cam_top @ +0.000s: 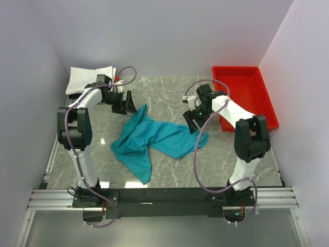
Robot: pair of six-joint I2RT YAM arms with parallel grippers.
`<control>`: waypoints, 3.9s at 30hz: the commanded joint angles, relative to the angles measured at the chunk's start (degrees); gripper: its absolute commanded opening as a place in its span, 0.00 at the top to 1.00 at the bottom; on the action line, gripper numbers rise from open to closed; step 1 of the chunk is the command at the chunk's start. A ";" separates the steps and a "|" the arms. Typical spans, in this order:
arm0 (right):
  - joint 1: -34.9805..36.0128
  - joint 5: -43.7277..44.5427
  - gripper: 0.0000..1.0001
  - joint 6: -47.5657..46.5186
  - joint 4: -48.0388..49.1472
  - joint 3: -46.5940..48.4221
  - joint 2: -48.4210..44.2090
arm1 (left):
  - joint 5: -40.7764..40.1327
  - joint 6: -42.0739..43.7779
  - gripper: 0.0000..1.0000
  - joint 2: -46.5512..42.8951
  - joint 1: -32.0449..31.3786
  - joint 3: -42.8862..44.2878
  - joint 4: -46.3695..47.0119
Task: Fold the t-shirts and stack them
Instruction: Flatten the tshirt out
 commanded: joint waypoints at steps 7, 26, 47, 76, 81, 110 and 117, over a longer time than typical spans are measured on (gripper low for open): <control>0.19 12.89 0.18 -0.39 -1.42 -0.03 7.71 | -5.95 4.82 0.33 7.82 -5.18 9.48 -8.74; 3.85 4.02 1.00 -24.45 -10.30 -10.67 -15.98 | -7.78 29.33 0.99 -13.86 8.60 -6.21 -25.71; -1.74 -7.93 0.31 -19.81 -18.80 -12.68 -13.29 | -6.56 32.24 0.31 -12.49 8.45 -9.59 -10.08; -1.48 -3.98 0.43 -11.30 -14.34 -14.35 -7.48 | -9.28 57.73 0.38 -0.88 -2.19 -8.00 -9.01; -1.31 -3.80 0.43 -8.13 -11.09 -13.39 -4.59 | -10.25 62.20 0.45 -0.70 -2.46 -9.58 -11.03; -4.55 2.97 0.47 -5.92 -9.32 2.97 -2.36 | 5.56 66.77 0.99 -14.57 9.76 -1.92 -20.96; -6.75 -0.72 0.51 -11.20 -11.79 1.99 -3.26 | 3.47 91.54 0.99 -39.61 4.14 -18.97 -33.67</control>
